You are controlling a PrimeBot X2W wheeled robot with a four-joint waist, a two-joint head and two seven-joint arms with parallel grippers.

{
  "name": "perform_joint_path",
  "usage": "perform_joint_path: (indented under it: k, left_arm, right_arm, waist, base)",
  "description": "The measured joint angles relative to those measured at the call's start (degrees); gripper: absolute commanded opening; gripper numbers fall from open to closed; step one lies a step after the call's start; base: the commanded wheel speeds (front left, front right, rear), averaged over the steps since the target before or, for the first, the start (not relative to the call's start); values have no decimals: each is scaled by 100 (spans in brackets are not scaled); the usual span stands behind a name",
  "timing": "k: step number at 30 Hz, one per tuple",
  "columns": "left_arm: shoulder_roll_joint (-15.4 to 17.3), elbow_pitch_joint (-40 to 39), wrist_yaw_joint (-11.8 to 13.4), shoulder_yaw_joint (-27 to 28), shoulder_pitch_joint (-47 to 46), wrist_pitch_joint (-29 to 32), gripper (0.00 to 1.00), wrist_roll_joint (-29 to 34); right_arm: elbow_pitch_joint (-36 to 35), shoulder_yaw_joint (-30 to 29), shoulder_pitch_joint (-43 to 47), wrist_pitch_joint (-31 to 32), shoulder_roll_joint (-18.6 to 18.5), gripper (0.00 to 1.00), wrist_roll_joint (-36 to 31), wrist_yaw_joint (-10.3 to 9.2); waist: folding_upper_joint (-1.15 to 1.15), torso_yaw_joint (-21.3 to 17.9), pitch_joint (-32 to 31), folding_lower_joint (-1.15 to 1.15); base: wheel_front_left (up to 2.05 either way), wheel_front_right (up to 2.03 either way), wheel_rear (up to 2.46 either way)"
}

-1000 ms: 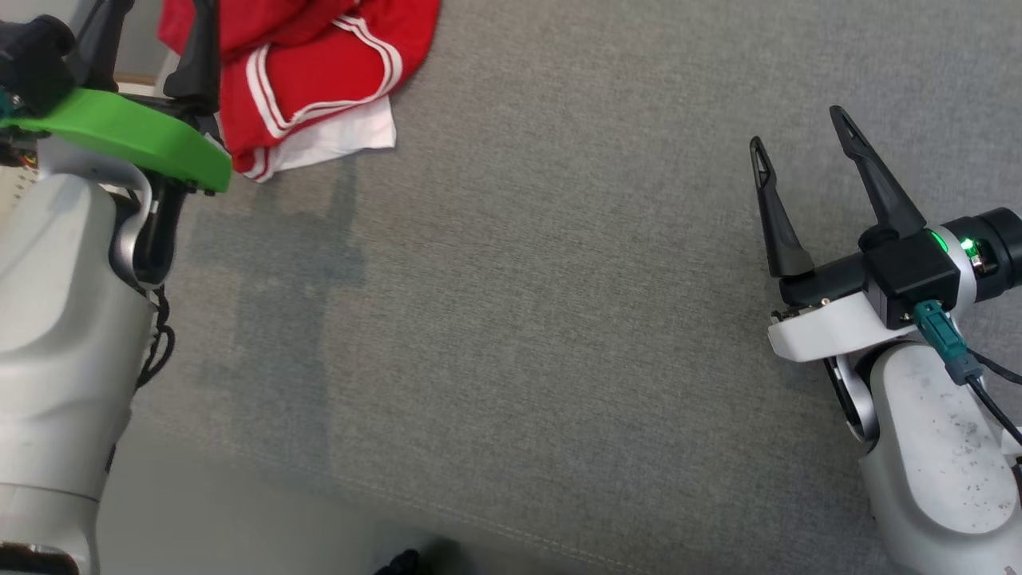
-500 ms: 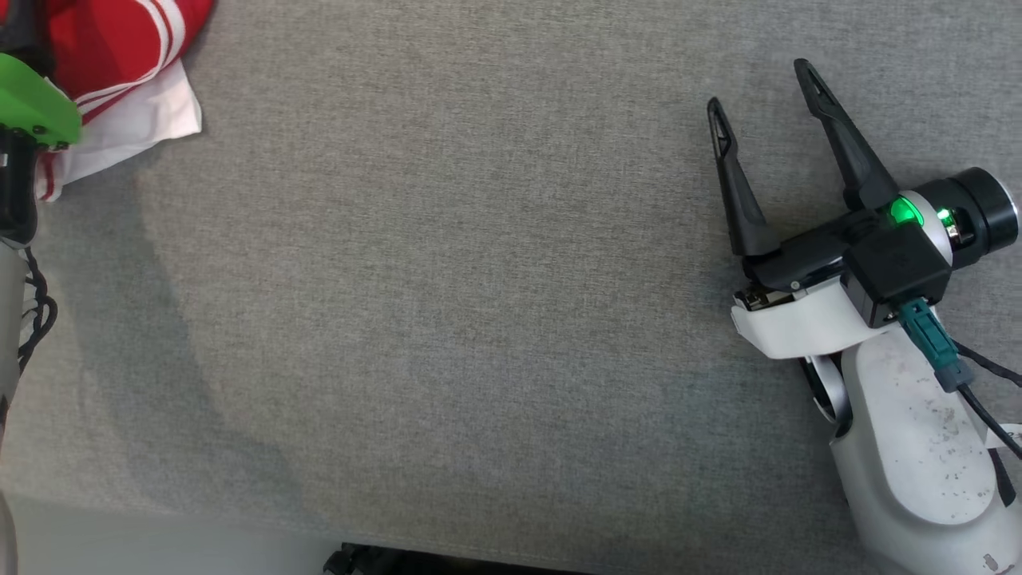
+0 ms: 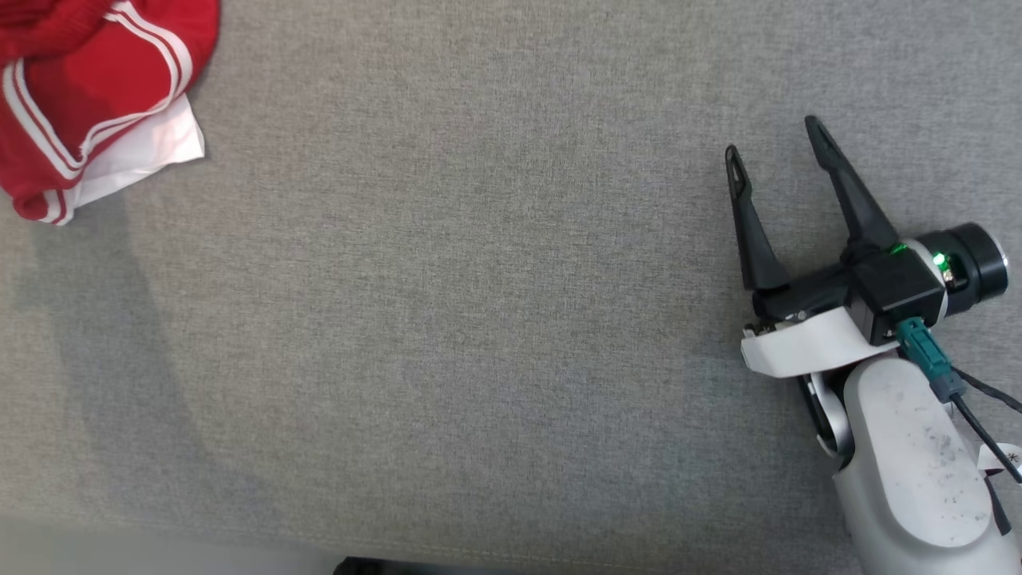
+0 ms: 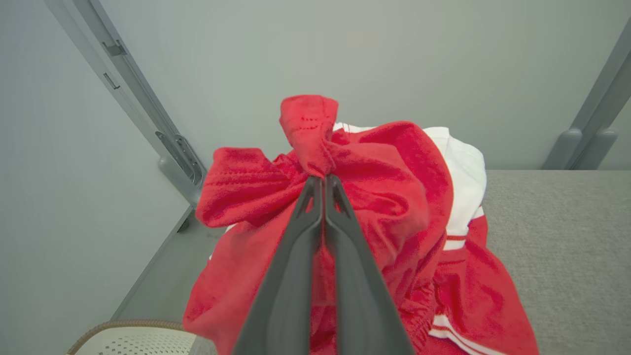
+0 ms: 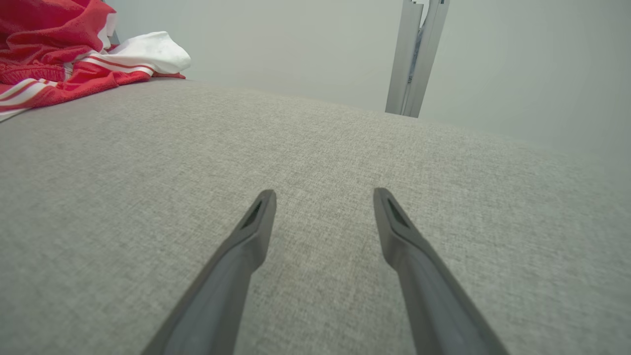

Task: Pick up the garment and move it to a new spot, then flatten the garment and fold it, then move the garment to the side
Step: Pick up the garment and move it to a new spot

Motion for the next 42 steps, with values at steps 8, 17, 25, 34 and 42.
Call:
perform_joint_path:
  k: [8, 17, 25, 34, 42]
  left_arm:
    - [492, -794, 0, -73, -109, 0, 0, -163]
    - [802, -2906, 0, -605, 250, 247, 0, -909]
    - [1229, -5877, 249, -671, 1207, 1110, 0, -1846]
    - [1356, -8038, 658, -1410, 2482, 1693, 0, -2371]
    - [797, -6034, 397, -1962, 2755, 1477, 0, -2137]
  right_arm:
    - [235, 18, 270, 44, 201, 100, 256, 0]
    - [316, -16, 730, 45, 332, 100, 578, 0]
    - [213, 32, 1074, 45, 346, 100, 962, 1]
    - [1, 79, 1092, 45, 344, 100, 1347, 1]
    - [-102, 96, 1129, 45, 348, 100, 1668, 1]
  waist:
    - [0, -12, -579, 0]
    - [0, -111, -1360, 0]
    - [0, -412, -1951, 0]
    - [0, -1221, -2173, 0]
    - [0, -2220, -2087, 0]
  base:
    - [0, 0, 0]
    - [0, 0, 0]
    - [0, 0, 0]
    - [0, 0, 0]
    - [0, 0, 0]
